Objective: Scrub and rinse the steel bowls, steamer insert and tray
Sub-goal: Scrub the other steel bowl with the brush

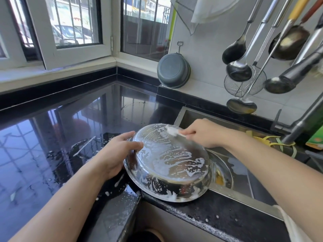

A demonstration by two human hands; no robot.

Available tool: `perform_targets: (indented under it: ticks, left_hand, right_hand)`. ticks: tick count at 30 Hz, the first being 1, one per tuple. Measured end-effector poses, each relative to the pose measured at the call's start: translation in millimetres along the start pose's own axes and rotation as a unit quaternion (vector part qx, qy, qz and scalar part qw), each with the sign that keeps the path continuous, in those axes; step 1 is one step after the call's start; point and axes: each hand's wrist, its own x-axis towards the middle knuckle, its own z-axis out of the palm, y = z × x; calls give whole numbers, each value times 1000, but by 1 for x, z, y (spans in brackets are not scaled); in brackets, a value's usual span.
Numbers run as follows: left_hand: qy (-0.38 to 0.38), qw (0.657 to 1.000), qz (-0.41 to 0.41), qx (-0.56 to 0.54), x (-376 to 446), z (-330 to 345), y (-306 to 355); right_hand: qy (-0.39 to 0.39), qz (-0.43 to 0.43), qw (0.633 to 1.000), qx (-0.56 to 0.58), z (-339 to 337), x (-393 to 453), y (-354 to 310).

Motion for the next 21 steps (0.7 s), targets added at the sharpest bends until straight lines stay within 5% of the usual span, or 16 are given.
perform_targets:
  ticks: [5,9,14,18,21]
  left_hand:
    - [-5,1000,2,-2,1,1,0]
    - [2,1000,5,-5,-1,1,2]
    - [2,1000,2,1,0,1,0]
    - [17,1000,-8,-16,1,1,2]
    - [4,1000,-11,-9,3,0,-1]
  right_hand:
    - [69,74,994,-36,-1,0,17]
    - [8,4,999,37,10,-19,-2]
    - [57,79,995,-6,-1,1,24]
    - [22,17,999,41,8,-11,11]
    - [45,54,997,1,-1,-3,22]
